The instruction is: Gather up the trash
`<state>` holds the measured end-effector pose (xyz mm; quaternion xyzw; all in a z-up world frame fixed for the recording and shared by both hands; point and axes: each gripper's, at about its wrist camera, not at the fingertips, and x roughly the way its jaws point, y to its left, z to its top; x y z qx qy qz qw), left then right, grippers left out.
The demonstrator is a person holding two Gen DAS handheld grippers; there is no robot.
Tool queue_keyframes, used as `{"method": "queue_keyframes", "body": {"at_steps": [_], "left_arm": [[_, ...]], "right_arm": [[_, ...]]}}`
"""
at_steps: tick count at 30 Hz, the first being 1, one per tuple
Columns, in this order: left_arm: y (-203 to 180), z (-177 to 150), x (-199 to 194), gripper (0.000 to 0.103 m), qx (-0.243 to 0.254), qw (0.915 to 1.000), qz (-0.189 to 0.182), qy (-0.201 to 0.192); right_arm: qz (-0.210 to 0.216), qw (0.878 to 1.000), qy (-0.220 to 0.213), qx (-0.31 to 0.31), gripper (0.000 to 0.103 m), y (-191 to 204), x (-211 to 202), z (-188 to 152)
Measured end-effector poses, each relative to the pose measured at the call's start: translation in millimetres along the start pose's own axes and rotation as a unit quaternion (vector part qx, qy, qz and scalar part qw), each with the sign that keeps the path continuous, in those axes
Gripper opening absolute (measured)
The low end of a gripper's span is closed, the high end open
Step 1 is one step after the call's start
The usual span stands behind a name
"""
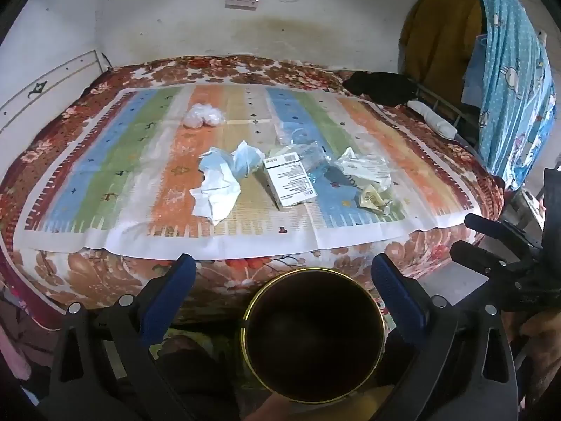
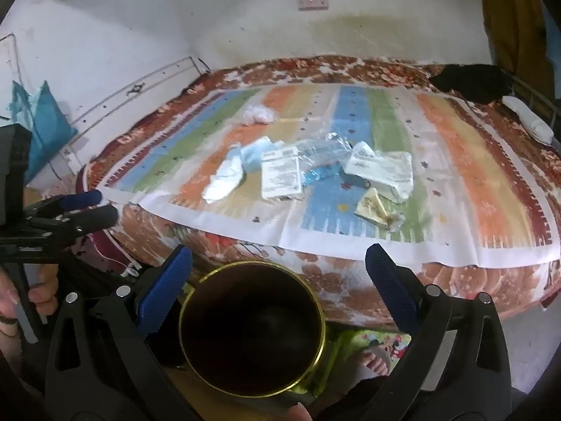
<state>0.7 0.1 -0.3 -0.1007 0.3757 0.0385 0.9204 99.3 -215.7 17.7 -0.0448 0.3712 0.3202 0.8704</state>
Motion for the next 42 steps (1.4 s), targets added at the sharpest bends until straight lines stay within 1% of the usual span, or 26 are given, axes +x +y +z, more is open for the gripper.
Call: {"method": "queue_keyframes", "body": {"at_steps": [2, 3, 6, 8, 10, 11, 13, 15, 17, 18, 21, 23, 25, 27, 30, 33, 38, 42], "left_arm": [[1, 0, -1, 0.098, -0.002, 1.0000, -0.002, -0.004], [2, 0, -1, 0.098, -0.002, 1.0000, 0.004, -0.005], [6, 1, -1, 0.098, -0.011, 0.9996, 0.025, -0.008], [2, 3, -1, 0.098, -0.019, 0.9994, 0.023, -0.016], [2, 4, -2, 0.098, -0.023, 0.9992, 0.026, -0.022], [2, 5, -1, 0.098, -0.022, 0.9991, 0.029, -0.022], [0, 6, -1, 0.098, -0.010, 0.9997, 0.017, -0.016], [-3, 6, 0, 0.098, -0.002, 0.9997, 0.018, -0.013], [-4, 6, 1, 0.098, 0.004, 0.9997, 0.020, -0.012], [-4, 6, 1, 0.097, 0.004, 0.9998, 0.018, -0.008], [0, 4, 3, 0.097, 0.000, 1.0000, 0.003, -0.002], [1, 4, 1, 0.097, -0.002, 1.0000, 0.000, -0.004], [1, 5, 1, 0.097, -0.008, 0.9999, -0.010, -0.002], [1, 5, 1, 0.097, -0.009, 0.9998, -0.018, 0.002], [-4, 4, 2, 0.097, 0.001, 1.0000, -0.007, 0.000], [-4, 5, 1, 0.097, 0.002, 1.0000, -0.003, -0.002], [-1, 7, -1, 0.097, -0.012, 0.9999, -0.004, -0.003], [2, 8, -1, 0.097, -0.020, 0.9998, -0.005, -0.003]], "right_arm": [[-0.011, 1.000, -0.004, -0.018, 0.094, 7, 1, -2], [-0.003, 1.000, 0.001, -0.012, 0.094, 1, 2, 0], [0.005, 1.000, -0.014, -0.011, 0.094, 1, -3, -3], [0.003, 1.000, -0.024, -0.010, 0.094, 3, -9, -8], [0.003, 1.000, -0.024, -0.011, 0.094, 1, -7, -8], [0.002, 1.000, -0.027, -0.013, 0.094, 1, -7, -8], [-0.001, 0.999, -0.035, -0.015, 0.094, 1, -9, -7], [0.000, 0.999, -0.040, -0.013, 0.094, 0, -9, -6], [0.002, 0.999, -0.038, -0.011, 0.094, -1, -8, -4], [0.002, 0.999, -0.034, -0.010, 0.094, -2, 1, -2], [0.001, 1.000, -0.017, -0.013, 0.094, -1, 4, -1], [-0.009, 1.000, -0.004, -0.011, 0.094, -1, 7, -1], [-0.018, 1.000, 0.000, -0.007, 0.094, -2, 7, -1], [-0.017, 1.000, 0.001, -0.006, 0.094, -3, 6, 0], [-0.021, 1.000, 0.000, -0.005, 0.094, -1, 6, -2], [-0.022, 1.000, 0.000, -0.006, 0.094, -1, 5, -1], [-0.016, 1.000, -0.001, -0.002, 0.094, -1, 5, -1], [-0.011, 1.000, 0.002, -0.010, 0.094, 2, 6, -1]]}}
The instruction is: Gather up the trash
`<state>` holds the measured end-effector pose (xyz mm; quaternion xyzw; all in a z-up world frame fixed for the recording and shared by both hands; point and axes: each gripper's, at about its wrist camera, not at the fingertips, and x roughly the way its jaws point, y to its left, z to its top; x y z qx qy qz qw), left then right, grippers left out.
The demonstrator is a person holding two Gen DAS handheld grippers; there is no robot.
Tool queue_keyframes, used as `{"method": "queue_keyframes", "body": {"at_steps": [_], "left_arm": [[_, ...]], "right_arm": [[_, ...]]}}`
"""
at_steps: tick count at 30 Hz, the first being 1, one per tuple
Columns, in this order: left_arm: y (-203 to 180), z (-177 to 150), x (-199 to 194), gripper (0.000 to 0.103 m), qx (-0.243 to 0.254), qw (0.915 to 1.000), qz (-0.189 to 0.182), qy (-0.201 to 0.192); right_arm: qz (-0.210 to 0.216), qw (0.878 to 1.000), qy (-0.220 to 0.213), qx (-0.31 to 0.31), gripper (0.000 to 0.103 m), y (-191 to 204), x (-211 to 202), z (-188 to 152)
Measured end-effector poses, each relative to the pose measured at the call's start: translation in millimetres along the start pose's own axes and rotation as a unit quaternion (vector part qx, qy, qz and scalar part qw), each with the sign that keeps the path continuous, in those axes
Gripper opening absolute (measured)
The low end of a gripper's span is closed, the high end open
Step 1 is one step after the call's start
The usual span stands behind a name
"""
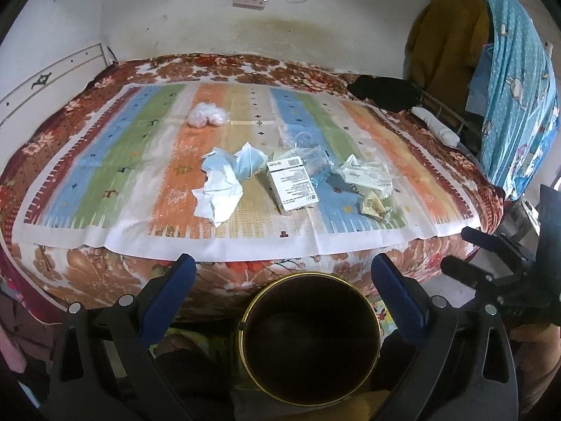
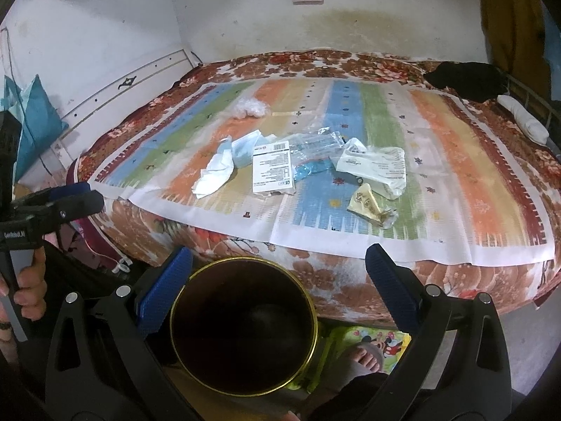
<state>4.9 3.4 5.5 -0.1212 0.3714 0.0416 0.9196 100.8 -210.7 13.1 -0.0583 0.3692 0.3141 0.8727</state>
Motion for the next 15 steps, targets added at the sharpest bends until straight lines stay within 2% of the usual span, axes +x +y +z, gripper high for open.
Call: {"method": "queue_keyframes", "body": {"at_steps": [5, 15], "left_arm": [[1.9, 0.4, -0.4, 0.097, -0.004, 1.0000, -0.003, -0.001], [2.5, 0.5, -0.6, 0.097, -0.005, 1.0000, -0.004, -0.002]], "right_arm": [[0.008, 1.000, -0.004, 0.008, 0.094, -4.0, 0.5, 2.0], [-0.003, 1.000, -0.012, 0.007, 0.094, -1.3, 1.5, 2.7]]}}
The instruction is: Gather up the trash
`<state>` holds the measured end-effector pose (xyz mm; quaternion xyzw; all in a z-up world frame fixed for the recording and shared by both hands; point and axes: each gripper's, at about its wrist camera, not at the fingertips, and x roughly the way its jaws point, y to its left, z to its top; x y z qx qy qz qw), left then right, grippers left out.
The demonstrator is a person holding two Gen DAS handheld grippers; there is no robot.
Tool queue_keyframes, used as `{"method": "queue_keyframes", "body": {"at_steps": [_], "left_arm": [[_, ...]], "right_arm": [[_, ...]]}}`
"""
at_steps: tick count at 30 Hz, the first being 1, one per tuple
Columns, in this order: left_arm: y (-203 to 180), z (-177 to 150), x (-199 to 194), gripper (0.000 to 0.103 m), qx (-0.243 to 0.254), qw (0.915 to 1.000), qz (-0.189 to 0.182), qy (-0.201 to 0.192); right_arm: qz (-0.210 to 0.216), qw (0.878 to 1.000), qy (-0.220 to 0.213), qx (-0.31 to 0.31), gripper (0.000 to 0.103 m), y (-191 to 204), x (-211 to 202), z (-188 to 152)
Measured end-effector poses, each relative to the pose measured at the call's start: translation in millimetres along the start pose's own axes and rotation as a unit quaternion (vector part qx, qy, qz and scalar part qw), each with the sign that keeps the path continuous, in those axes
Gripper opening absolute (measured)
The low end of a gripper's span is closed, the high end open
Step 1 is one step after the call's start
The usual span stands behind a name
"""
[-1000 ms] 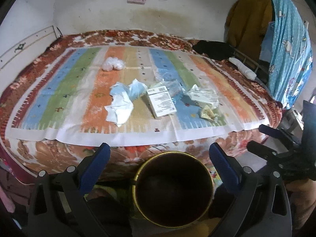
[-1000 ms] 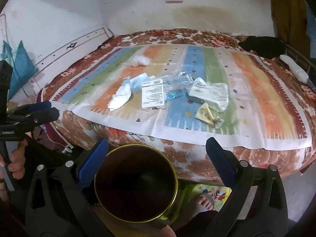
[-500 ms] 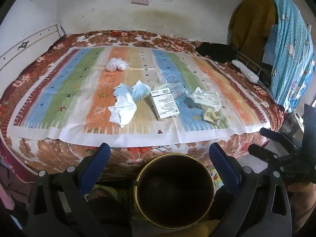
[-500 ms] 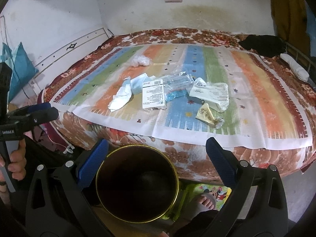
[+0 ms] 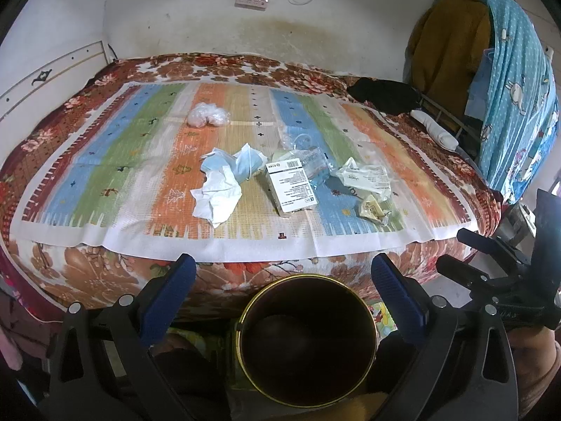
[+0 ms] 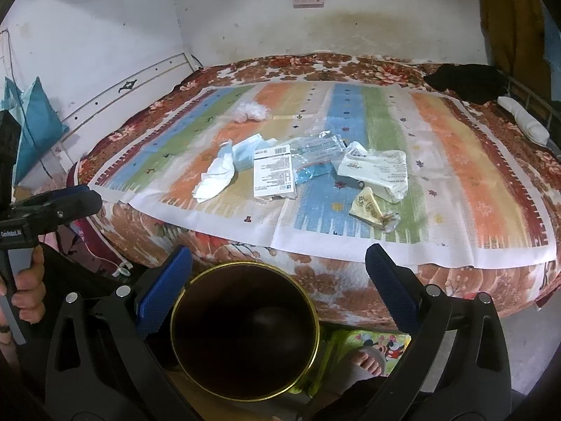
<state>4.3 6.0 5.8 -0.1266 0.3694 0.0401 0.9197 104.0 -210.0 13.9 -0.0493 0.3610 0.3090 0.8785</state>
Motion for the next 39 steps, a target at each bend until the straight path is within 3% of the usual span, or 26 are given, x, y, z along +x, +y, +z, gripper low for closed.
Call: {"method": "queue_keyframes", "body": {"at_steps": [12, 18, 30, 39], "left_arm": [[-4, 2, 5, 0.097, 0.003, 0.9999, 0.007, 0.009], [-15, 22, 23, 0.097, 0.019, 0.9993, 0.025, 0.019], [-10, 65, 93, 0.097, -0.017, 0.9952, 0.030, 0.092], [-27, 82, 135, 0.097, 0.002, 0.9924, 0.044, 0.115]], "right_arm": [[0.000, 1.000, 0.008, 0.022, 0.094, -12, 6, 7], [-0.002, 0.999, 0.021, 0.038, 0.094, -25, 17, 19], [-0.036, 0.998, 0.039, 0.042, 0.094, -63, 53, 71], [-0.056, 0.993, 0.082, 0.068, 0.094, -104, 99, 98]]}}
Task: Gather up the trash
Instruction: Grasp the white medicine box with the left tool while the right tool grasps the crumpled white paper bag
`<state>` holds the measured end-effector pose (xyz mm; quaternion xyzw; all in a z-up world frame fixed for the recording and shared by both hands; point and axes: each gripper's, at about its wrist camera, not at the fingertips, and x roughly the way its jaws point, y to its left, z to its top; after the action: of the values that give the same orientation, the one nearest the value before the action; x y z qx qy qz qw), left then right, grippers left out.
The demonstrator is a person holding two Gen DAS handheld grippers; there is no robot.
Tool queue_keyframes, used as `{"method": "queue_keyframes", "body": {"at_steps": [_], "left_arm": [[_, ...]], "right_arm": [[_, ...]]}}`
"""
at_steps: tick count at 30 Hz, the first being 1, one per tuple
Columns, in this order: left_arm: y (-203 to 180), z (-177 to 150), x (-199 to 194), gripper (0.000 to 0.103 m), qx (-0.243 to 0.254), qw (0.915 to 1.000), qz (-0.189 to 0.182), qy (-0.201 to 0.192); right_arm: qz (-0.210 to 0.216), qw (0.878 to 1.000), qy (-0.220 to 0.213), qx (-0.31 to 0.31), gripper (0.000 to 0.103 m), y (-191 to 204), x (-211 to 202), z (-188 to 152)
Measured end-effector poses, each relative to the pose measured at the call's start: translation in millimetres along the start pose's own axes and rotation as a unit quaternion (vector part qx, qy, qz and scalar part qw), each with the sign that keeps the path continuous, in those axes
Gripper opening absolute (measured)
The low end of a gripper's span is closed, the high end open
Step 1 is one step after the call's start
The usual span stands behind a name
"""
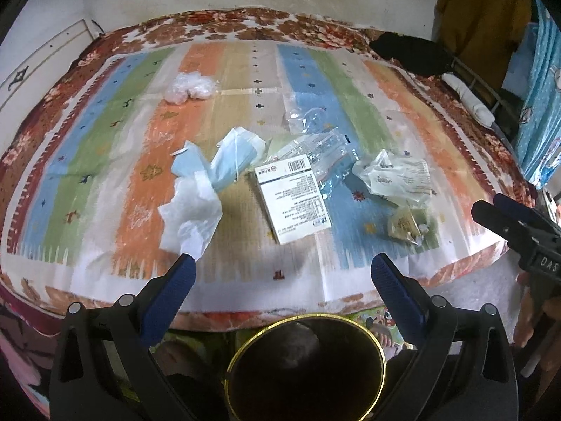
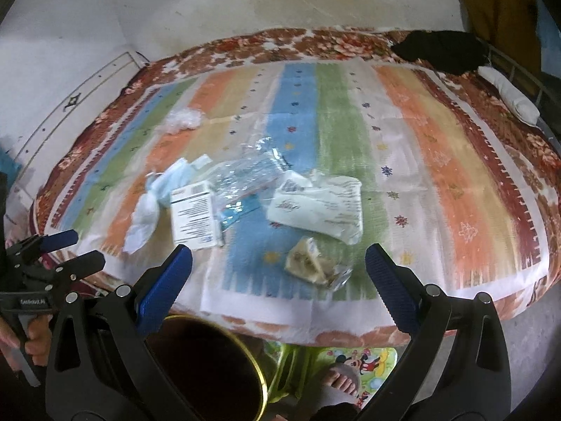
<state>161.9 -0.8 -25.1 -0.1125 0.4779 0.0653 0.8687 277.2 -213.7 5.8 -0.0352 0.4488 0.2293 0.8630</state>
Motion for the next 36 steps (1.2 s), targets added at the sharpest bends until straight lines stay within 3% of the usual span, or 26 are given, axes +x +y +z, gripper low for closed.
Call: {"method": "queue_keyframes", "body": {"at_steps": [4, 18, 26, 30, 33, 35, 36], "left_arm": [[0, 13, 24, 0.097, -0.013, 0.9998, 0.001, 0.017], [8, 51, 89, 0.097, -0.061, 0.9964, 0.027, 0.053], [-2, 64, 129, 0.097, -0.069, 0.9938, 0.028, 0.083], [-6, 66, 147, 0.097, -0.065, 0.9925, 0.046, 0.093], [-7, 66, 159, 0.097, -0.063, 0.9911, 0.050, 0.106], [-6, 66, 164, 0.097, -0.060, 0.9908, 0.055, 0.108], [-6, 66, 165, 0.097, -0.058, 0.9910, 0.055, 0.107]], "right_arm": [[0.018, 0.999, 0.032, 0.032, 0.090, -19, 25, 11], [-0.019, 0.996, 0.072, 0.046, 0.090, -49, 91, 39], [-0.020, 0.993, 0.098, 0.054, 0.079, -62, 123, 44], [-0.005, 0.992, 0.109, 0.059, 0.065, -64, 134, 45], [0.005, 0.990, 0.124, 0.060, 0.046, -64, 143, 45], [0.010, 0.989, 0.130, 0.064, 0.027, -65, 147, 44], [0.011, 0.989, 0.132, 0.066, 0.024, -65, 147, 43]]}}
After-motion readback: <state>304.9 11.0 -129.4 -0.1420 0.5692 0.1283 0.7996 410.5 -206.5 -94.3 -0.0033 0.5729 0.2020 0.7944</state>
